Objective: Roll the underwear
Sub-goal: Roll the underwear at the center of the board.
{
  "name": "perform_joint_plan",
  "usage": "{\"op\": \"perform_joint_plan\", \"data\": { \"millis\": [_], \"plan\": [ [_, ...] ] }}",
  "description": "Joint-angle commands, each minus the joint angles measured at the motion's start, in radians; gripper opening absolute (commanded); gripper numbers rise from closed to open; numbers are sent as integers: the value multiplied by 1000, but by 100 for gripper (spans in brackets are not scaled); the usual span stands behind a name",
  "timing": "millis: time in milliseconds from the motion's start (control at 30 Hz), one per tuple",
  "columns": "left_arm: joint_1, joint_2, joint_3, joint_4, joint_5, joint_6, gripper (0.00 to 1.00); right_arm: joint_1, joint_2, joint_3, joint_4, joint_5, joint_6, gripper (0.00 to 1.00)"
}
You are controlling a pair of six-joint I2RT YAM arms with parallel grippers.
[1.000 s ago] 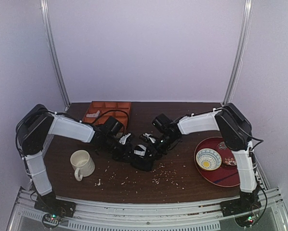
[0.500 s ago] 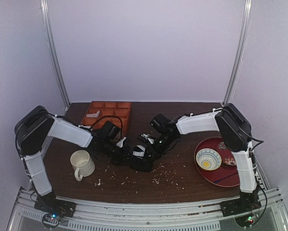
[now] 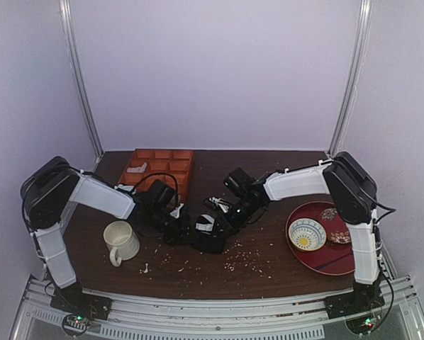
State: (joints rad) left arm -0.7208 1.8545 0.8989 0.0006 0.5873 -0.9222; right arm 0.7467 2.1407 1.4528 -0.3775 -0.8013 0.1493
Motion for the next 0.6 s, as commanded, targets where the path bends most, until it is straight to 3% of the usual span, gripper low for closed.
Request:
{"op": "perform_joint_plan", "data": {
  "millis": [0, 333, 467, 567],
  "plan": [
    [8, 23, -41, -180, -86, -5, 0, -9, -70, -55, -5, 24, -12, 11],
    [9, 29, -32, -186, -78, -2, 0, -15, -208, -134, 15, 154, -31, 13],
    [9, 31, -19, -193, -76, 4, 0, -1, -254, -139, 6, 150, -37, 0],
    [8, 31, -9, -203, -78, 12, 0, 20, -246, -131, -20, 125, -38, 0]
  ]
}}
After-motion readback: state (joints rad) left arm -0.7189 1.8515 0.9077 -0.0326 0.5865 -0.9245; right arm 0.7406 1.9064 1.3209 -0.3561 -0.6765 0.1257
